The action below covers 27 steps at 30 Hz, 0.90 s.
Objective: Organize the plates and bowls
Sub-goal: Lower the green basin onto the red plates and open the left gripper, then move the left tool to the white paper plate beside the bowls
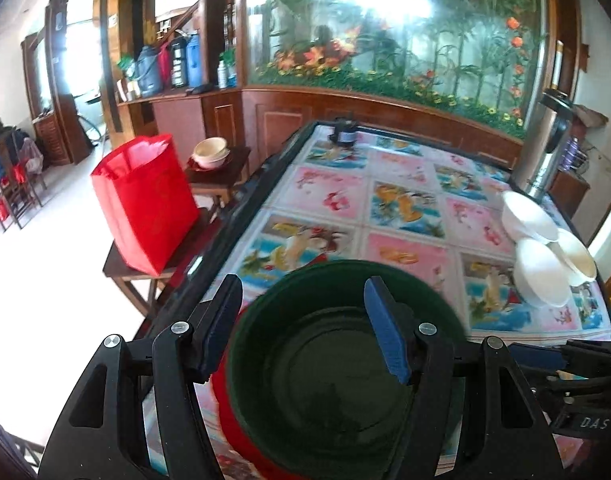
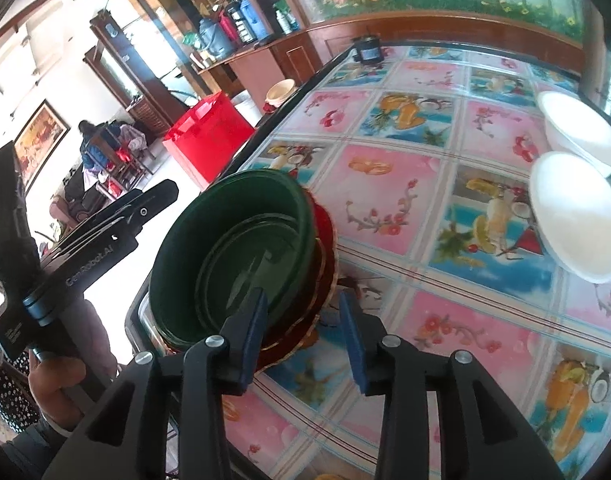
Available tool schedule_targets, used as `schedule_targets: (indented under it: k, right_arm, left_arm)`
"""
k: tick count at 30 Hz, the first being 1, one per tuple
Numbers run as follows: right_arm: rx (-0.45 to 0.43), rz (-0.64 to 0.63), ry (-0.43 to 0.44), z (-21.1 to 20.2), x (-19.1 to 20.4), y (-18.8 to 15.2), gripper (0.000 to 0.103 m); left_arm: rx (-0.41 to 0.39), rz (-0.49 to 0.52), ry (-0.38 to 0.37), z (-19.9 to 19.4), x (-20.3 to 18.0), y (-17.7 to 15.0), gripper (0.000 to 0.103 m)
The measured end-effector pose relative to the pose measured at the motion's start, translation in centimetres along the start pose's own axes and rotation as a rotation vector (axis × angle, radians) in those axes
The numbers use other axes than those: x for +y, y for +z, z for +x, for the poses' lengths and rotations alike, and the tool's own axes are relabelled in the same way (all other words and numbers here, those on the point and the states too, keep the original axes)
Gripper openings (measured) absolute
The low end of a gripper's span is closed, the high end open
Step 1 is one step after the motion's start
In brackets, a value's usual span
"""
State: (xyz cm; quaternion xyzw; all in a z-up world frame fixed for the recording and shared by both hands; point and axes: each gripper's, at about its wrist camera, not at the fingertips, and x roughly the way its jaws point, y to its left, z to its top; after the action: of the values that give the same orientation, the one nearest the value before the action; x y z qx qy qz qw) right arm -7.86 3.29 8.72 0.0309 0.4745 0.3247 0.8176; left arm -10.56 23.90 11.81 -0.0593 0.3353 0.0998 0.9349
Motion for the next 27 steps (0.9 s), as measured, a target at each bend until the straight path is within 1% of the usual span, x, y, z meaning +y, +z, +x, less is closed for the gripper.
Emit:
schedule_targets:
  k: [6,11,14,23,27]
  right_arm:
    - [-0.048,0.05,-0.005,-2.2,-1.7,-0.6,0.042]
    - [-0.086,0.084,-0.044,-4.2,-3.7,-1.3,0.044]
    - [-0.115,0.13,-0.066,-5.8,-5.7,-1.9,0.046]
    - [-0.169,0.238,-0.132,-9.6,-11.1,-3.7,0.048]
    - [-0.204,0.309,-0.197,-11.7,-14.3,-4.8,0.049]
  left_arm:
    - [-0.009,0.029,-0.064,-0.5,-3.3,0.6,0.064]
    - [-0.003,0.056,-0.127,-0.7,-6.9,0.6,0.064]
    - [-0.004,0.09,-0.155,-0.7,-9.1,0.4,0.064]
    - [0.04,0.14,-0.224,0.3,-14.6,-0.5,0.064]
    - [0.065,0.143,-0.245,0.9,-16.5,-0.7,0.064]
